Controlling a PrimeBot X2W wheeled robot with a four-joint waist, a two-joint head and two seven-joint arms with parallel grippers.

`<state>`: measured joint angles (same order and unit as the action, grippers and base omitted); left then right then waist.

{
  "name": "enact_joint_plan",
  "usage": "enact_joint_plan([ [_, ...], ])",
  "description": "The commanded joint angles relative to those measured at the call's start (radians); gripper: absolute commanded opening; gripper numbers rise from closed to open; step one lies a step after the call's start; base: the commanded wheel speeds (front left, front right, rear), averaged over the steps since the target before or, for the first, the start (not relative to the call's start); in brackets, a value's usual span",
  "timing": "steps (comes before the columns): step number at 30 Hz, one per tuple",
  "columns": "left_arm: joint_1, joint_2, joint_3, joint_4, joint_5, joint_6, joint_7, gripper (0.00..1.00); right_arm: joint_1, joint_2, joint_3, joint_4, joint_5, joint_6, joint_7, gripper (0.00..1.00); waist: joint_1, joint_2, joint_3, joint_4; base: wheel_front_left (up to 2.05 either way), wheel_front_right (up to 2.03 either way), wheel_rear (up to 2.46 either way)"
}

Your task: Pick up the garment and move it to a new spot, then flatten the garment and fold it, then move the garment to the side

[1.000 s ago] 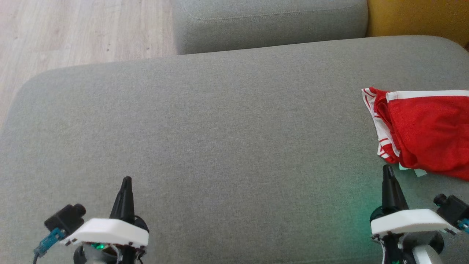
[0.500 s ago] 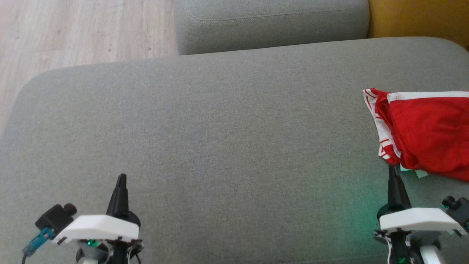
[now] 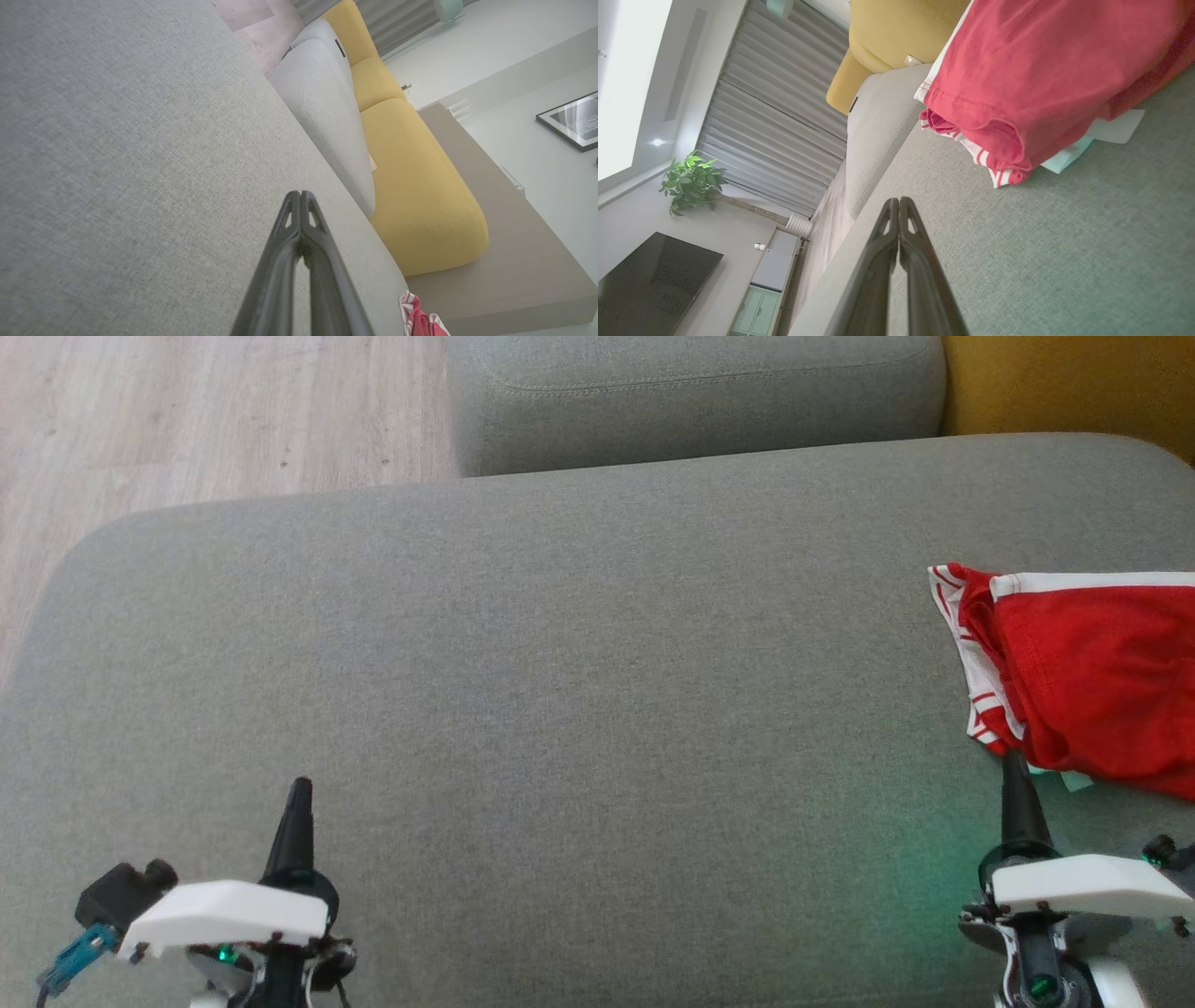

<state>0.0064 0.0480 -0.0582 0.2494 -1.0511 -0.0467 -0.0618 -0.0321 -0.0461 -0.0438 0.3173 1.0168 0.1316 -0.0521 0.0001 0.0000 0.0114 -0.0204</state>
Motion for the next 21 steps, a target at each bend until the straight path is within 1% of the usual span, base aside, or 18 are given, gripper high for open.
enact_joint_plan([
  [1, -0.06, 0.014, 0.028, -0.029, -0.024, -0.012, 0.006, 0.0, -0.052, -0.011, 0.006, -0.039, 0.026, -0.001, 0.007, 0.0, -0.0001, 0.0, 0.0, 0.0, 0.0, 0.0, 0.0],
  [21, -0.081, 0.015, 0.078, -0.019, -0.247, -0.041, 0.067, 0.0, -0.061, -0.011, -0.021, -0.053, 0.259, -0.001, 0.068, 0.0, -0.0001, 0.0, -0.003, 0.009, 0.0, 0.0, 0.0],
])
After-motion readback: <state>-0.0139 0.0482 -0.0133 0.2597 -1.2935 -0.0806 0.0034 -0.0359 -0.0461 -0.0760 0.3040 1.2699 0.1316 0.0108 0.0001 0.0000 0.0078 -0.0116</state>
